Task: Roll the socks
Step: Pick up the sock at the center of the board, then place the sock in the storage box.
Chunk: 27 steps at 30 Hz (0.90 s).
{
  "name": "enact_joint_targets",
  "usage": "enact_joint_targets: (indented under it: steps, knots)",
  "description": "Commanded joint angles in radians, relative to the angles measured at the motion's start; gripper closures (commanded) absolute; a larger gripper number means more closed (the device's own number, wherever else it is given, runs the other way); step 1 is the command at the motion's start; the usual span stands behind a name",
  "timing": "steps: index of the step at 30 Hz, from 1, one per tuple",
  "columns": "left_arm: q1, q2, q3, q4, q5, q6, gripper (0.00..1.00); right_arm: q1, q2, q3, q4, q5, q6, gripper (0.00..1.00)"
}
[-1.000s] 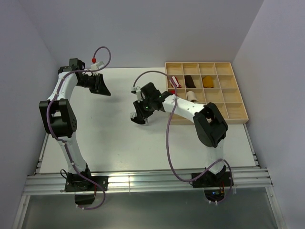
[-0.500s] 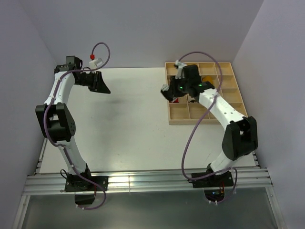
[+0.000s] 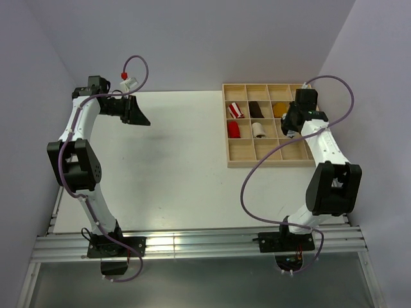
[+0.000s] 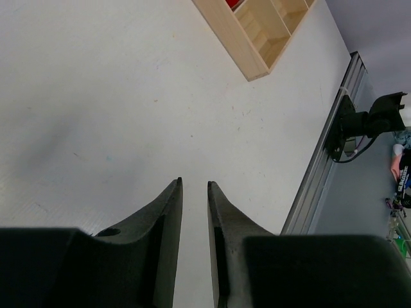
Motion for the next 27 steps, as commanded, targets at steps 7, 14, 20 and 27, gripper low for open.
enact_joint_targets:
  steps: [7,14,20,27]
  knots:
    - [0.010,-0.050,0.015,-0.030,0.079,0.049,0.72,-0.025,0.178,0.101,-0.053,0.334,0.062,1.00]
    - [0.010,-0.054,0.014,-0.025,0.079,0.046,0.72,-0.027,0.299,0.204,-0.069,0.429,0.082,1.00]
    - [0.010,-0.041,0.017,-0.025,0.074,0.044,0.72,-0.027,0.371,0.257,-0.069,0.493,0.068,1.00]
    - [0.010,-0.024,0.023,-0.016,0.084,0.026,0.72,-0.024,0.475,0.356,-0.113,0.493,0.062,1.00]
